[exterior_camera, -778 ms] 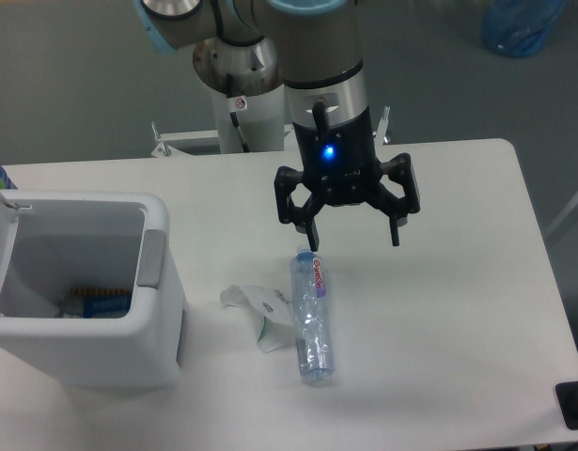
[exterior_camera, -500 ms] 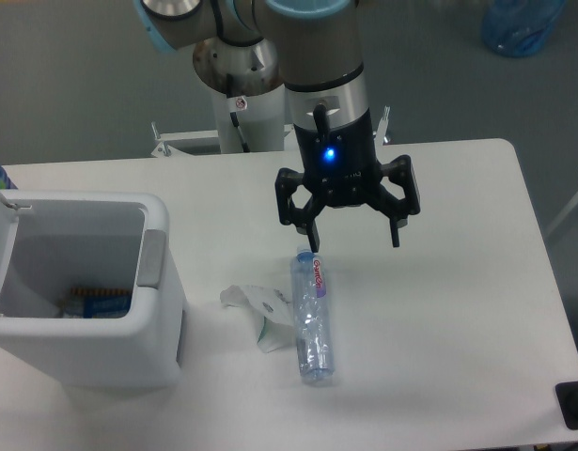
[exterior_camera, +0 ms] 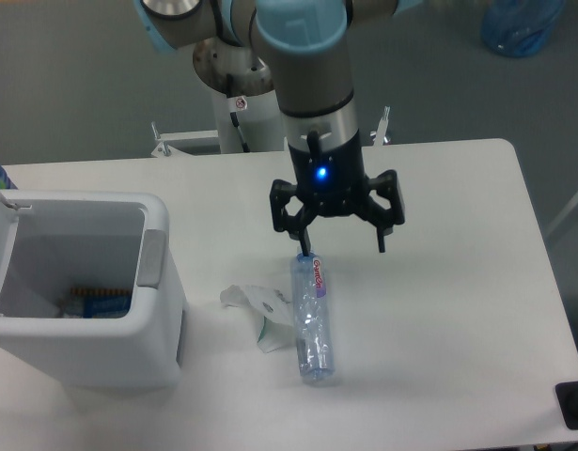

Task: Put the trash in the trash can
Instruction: 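Move the open gripper down toward the white tissue beside the bottle, then lower the gripper onto the white tissue and close on it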

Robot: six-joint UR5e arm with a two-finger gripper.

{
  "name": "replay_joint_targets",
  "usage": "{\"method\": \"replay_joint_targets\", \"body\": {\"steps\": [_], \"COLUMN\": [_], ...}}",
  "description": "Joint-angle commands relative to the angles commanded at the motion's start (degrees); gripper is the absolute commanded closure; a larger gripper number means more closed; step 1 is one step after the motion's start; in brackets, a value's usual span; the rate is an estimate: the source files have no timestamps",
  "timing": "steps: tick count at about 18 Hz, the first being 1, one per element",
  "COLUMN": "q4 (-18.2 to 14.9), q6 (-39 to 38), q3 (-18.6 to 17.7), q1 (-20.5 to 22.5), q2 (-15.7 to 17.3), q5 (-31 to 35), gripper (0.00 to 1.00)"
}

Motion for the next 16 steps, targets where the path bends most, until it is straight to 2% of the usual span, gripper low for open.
{"method": "replay_joint_targets", "body": {"steps": [3, 7, 10, 16], "q4": [-0.09, -0.09, -0.18, -0.44], "q6": [-4.07, -10.57, -11.19, -11.99], "q3": [-1.85, -3.52, -3.87, -3.96], "q1": [-0.44, -1.40, -1.41, -2.90], "q2": [-0.61, -3.86, -6.41, -10.54], "q5": [-0.61, -3.86, -6.59, -6.50], "gripper": [0.00, 0.00, 0.00, 0.00]}}
